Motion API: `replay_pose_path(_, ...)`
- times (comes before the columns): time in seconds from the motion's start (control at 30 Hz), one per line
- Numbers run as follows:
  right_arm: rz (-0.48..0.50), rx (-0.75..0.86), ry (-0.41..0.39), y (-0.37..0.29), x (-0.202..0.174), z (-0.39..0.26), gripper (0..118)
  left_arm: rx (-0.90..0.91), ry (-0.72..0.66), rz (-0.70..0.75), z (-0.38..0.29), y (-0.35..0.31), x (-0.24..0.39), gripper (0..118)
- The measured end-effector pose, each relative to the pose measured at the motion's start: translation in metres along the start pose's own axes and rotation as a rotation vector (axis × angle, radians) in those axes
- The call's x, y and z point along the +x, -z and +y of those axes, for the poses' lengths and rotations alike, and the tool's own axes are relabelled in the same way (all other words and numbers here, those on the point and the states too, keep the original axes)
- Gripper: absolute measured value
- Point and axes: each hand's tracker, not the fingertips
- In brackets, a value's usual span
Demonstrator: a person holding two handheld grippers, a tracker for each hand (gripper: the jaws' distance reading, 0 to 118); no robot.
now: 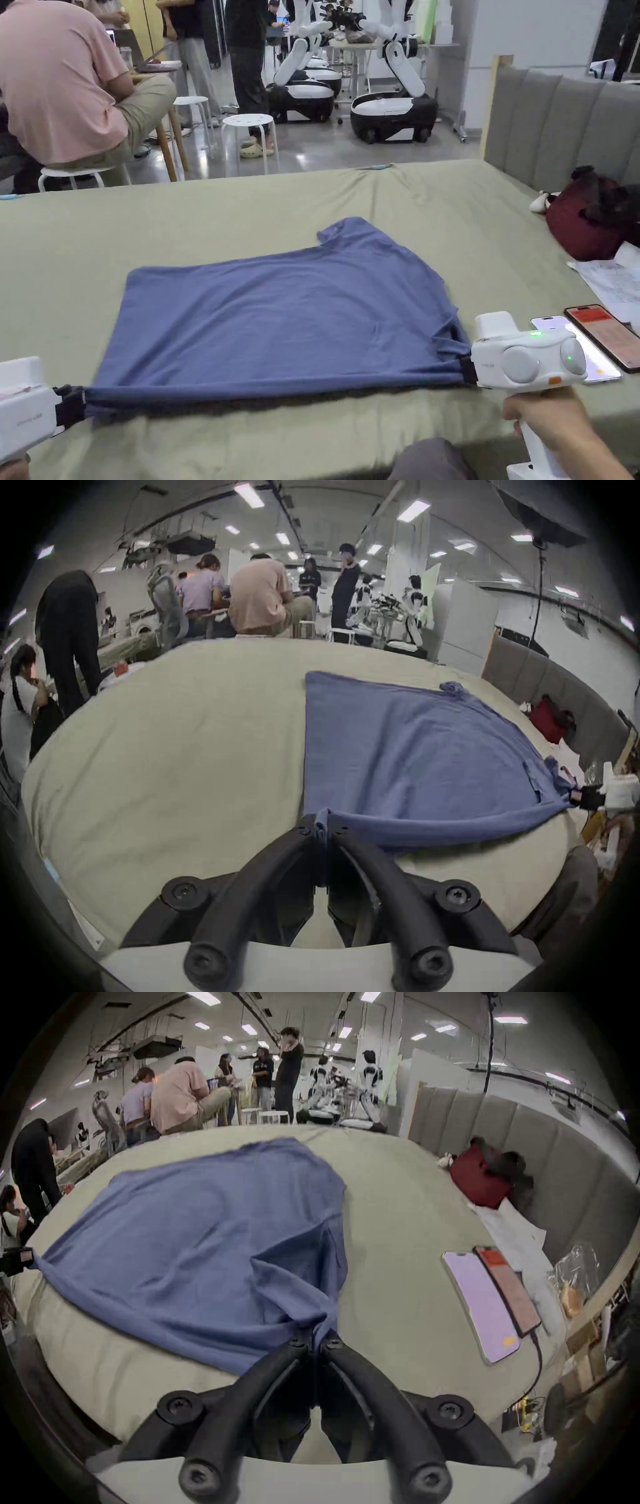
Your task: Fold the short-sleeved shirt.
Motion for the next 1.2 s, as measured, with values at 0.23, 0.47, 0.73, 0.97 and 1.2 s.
replay_pose_path(0.23, -0.028, -0.018, -0.060, 0.009, -0.005, -0.003, 9, -0.025, 0.035, 0.032, -0.006, 0.006, 0.011, 4)
replay_pose_path(0.47, -0.032, 0.054, -0.049, -0.012, -0.002, -0.001, 114, 0.013, 0.047, 0.073, -0.005, -0.009, 0.015, 114)
replay_pose_path(0.73, -0.047, 0.094, -0.051, -0.051, -0.004, -0.002, 92, 0.092, 0.043, 0.088, 0.004, -0.048, 0.019, 95)
replay_pose_path(0.97, -0.021, 0.121, -0.023, -0.064, -0.004, -0.014, 0, 0.055, 0.054, 0.087, -0.001, -0.049, 0.019, 0)
replay_pose_path(1.2, -0.021, 0.089, -0.016, -0.064, -0.009, -0.019, 0, -0.101, -0.046, 0.089, -0.010, -0.013, 0.016, 99)
